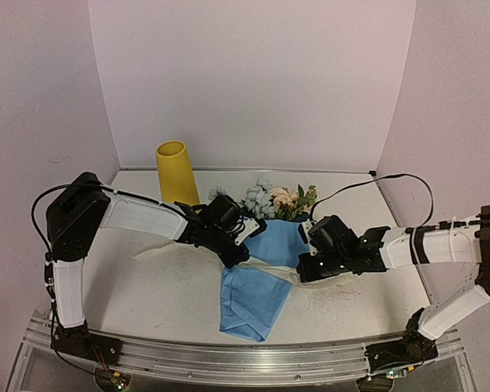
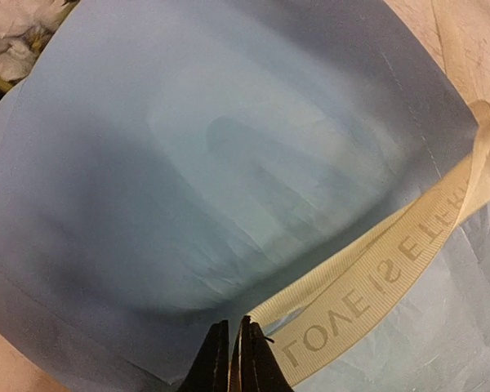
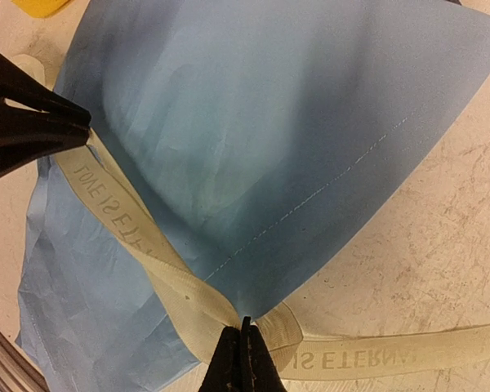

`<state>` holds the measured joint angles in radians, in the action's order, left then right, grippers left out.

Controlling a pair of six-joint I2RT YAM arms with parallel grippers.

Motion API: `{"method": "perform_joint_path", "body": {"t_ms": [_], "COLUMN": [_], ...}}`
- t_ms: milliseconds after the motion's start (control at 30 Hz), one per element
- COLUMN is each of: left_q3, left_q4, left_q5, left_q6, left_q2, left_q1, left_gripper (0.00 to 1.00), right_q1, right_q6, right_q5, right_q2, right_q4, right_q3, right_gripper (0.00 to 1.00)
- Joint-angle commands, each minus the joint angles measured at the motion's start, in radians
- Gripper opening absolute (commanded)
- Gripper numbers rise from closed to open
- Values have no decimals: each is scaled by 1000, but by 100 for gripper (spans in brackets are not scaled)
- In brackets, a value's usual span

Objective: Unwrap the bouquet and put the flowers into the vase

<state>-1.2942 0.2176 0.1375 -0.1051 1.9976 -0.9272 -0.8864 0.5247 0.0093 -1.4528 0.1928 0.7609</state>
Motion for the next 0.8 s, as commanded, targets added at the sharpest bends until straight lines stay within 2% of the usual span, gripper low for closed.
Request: {"method": "perform_joint_path", "body": {"t_ms": [0,200,467,533,567,600,633,700,767], "left_q3": [-34,77,257,278,286,295,297,295,285], "left_q4": [-4,-70,-177,-190,-196,-202,-209,-213,-213], "left_q5": [-78,-213,-200,-188,-179,-168,-155,-142,-103], "left_q6": [46,185,332,337,336,335,329,312,288], "left_q2": [-47,-154,-252,-259,-264,-272,-278,-286,-298], "left_q1": [5,18,47,45,46,46,46,45,45], "left_gripper": [1,0,1,10,19,28,36,41,46], "right_q1": [-1,0,1,0,0,0,-1,-1,-1], "right_q6": [16,122,152,107,68,10,-29,-64,-115], "right_q5": [23,143,182,160,129,74,38,11,-51], "right_q2": [-8,33,47,50,56,71,87,106,112], "right_q4": [-19,6,31,32,26,0,-8,-11,-15], "right_q3": [-7,-57,-54,-39,-34,-26,-17,5,45], "right_gripper": [0,0,3,11,16,33,41,49,51]}}
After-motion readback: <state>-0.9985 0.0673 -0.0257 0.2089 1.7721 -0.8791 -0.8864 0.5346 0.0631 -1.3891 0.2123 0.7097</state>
